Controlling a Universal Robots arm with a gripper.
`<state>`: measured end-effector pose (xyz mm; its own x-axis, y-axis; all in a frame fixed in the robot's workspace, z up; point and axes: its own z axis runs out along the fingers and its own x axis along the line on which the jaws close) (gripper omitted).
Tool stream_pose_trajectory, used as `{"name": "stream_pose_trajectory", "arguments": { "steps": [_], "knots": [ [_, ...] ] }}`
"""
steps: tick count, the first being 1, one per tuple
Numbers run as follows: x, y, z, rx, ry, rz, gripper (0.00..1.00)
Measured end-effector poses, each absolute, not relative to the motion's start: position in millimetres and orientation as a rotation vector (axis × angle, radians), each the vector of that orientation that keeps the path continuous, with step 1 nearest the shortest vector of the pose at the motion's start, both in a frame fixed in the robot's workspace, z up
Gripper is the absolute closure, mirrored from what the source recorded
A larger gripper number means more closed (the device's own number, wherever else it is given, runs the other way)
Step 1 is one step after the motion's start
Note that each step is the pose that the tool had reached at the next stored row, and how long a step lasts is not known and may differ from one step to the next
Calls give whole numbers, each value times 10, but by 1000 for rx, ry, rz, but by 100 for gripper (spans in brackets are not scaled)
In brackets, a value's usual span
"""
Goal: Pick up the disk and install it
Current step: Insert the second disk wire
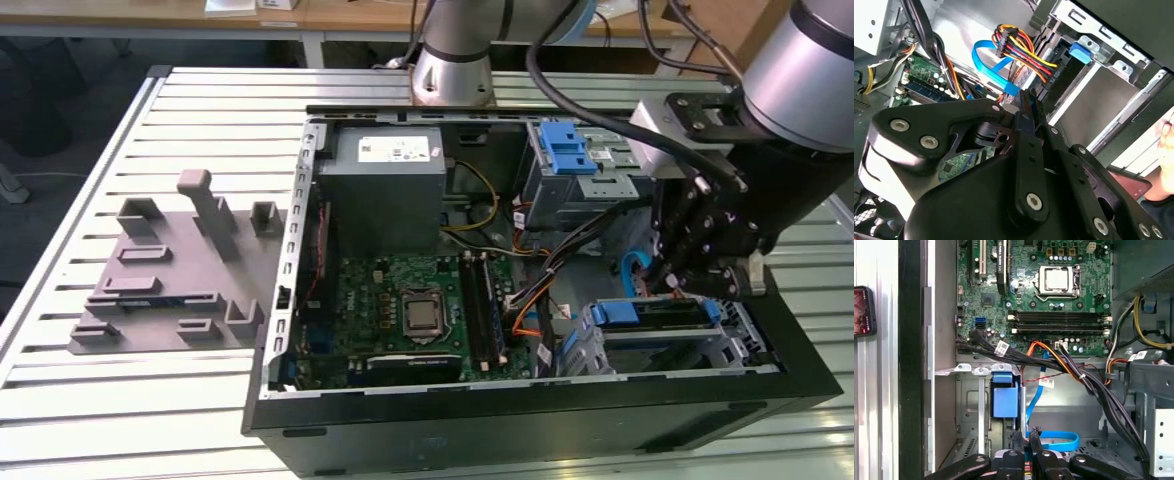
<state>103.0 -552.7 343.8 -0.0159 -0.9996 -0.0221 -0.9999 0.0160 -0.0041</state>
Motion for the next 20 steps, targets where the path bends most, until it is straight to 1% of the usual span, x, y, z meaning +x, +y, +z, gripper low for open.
{"name": "stream_pose_trajectory", "arguments": {
  "steps": [20],
  "knots": [
    [1040, -5593, 3359, -2190, 2225, 19, 84]
  ]
}}
